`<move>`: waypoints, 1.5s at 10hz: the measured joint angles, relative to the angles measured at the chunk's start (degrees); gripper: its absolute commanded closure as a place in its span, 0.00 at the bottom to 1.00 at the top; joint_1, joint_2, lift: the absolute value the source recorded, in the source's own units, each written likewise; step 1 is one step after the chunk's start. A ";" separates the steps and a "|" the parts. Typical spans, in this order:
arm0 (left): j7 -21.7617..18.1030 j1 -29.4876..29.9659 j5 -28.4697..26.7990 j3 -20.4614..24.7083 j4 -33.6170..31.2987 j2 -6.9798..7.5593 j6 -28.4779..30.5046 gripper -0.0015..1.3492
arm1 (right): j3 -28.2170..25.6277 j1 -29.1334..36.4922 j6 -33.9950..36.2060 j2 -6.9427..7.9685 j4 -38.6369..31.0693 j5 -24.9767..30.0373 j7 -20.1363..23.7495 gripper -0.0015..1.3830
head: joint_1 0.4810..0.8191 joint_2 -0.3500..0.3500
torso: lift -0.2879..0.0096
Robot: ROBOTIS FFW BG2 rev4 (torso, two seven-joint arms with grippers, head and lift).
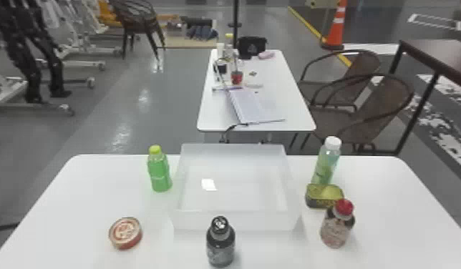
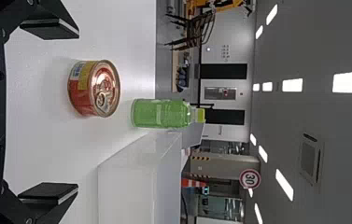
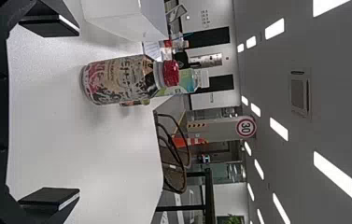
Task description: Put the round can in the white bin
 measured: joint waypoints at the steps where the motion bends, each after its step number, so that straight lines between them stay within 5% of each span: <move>1: -0.01 0.00 0.01 0.00 0.00 0.00 0.00 0.10 | 0.02 -0.04 0.00 0.00 0.01 0.00 -0.02 0.06 | 0.20 0.50 | 0.63; 8: 0.09 -0.78 0.14 0.72 0.09 0.00 1.84 0.11 | 0.05 -0.23 -0.05 0.00 0.10 0.00 0.02 0.07 | 0.20 0.50 | 0.63; 15: -0.86 -9.23 2.17 2.44 4.33 0.39 10.58 0.10 | 0.05 -0.42 -0.07 0.00 0.10 -0.19 0.02 0.07 | 0.20 0.50 | 0.63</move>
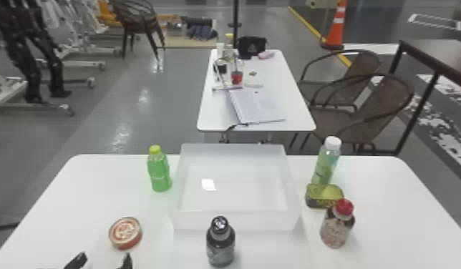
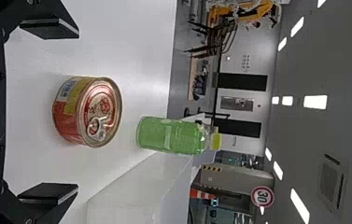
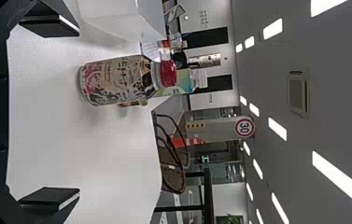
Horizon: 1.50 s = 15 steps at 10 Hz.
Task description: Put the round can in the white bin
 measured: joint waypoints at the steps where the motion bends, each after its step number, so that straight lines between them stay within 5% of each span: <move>1: -0.25 -1.21 -0.39 0.23 0.26 0.20 1.85 0.10 | 0.00 -0.05 0.00 0.00 0.00 -0.07 0.00 0.07 | 0.20 0.50 | 0.63; 11: -13.72 -15.66 -7.47 3.45 7.12 1.63 16.27 0.12 | 0.00 -0.98 0.00 0.00 0.40 -0.31 0.33 0.07 | 0.20 0.50 | 0.63; 14: -14.72 -16.67 -9.94 2.72 7.25 1.56 19.59 0.45 | 0.00 -1.04 -0.07 0.00 0.50 -0.52 0.36 0.07 | 0.20 0.50 | 0.63; 15: -15.05 -16.70 -10.08 2.67 6.93 1.43 21.10 0.49 | 0.00 -1.04 -0.17 0.00 0.54 -0.62 0.36 0.07 | 0.20 0.50 | 0.63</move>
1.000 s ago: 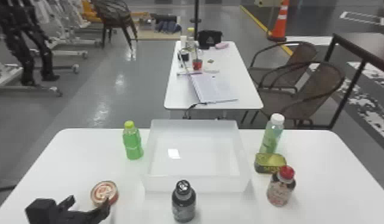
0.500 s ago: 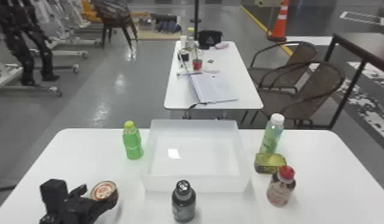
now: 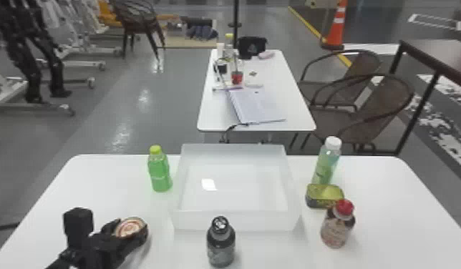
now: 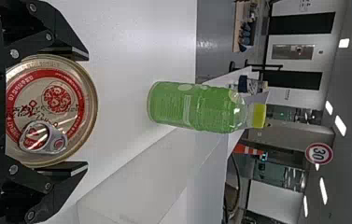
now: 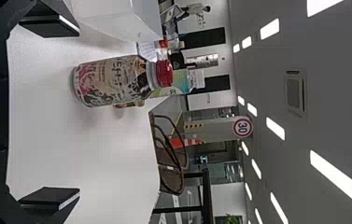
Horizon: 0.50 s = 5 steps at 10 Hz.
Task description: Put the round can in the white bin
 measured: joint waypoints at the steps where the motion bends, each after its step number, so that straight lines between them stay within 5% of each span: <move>1: -0.63 0.04 -0.24 -0.01 -0.20 -0.05 0.98 0.51 | 0.00 0.00 -0.11 0.00 0.05 -0.05 0.00 0.07 | 0.20 0.50 | 0.63; 5: -0.62 1.43 -0.46 0.25 -7.76 -1.37 3.71 0.53 | 0.00 0.00 -0.19 0.00 0.16 -0.11 0.00 0.07 | 0.20 0.50 | 0.63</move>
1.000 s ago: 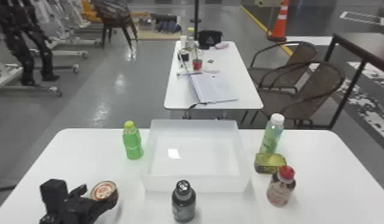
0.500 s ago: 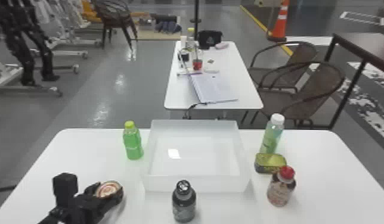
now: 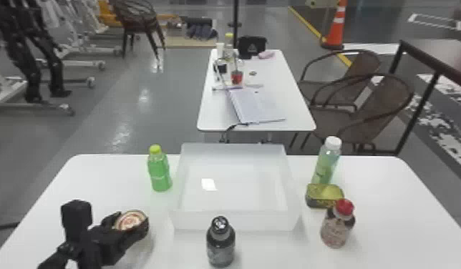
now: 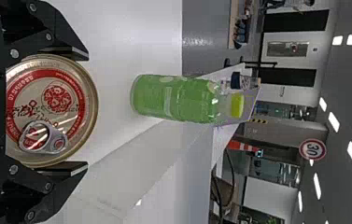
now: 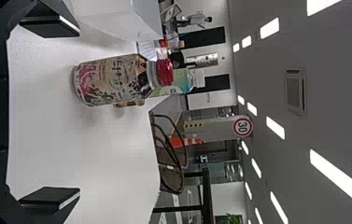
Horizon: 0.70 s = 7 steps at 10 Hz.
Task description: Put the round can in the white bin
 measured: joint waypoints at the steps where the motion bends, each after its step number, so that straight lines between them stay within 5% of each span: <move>1: 0.01 0.25 0.05 0.13 -3.86 -0.27 1.49 0.53 | 0.00 0.00 0.00 0.00 0.00 -0.10 0.00 0.07 | 0.20 0.50 | 0.63; 4: 0.18 -2.21 5.05 -2.34 -8.30 -0.35 3.91 0.53 | 0.07 -0.33 0.00 0.05 0.21 -0.09 0.00 0.07 | 0.20 0.50 | 0.63; 7: 0.08 -7.96 10.94 -9.78 -5.64 2.90 5.99 0.53 | 0.17 -1.51 0.00 0.08 0.49 -0.05 0.18 0.07 | 0.20 0.50 | 0.63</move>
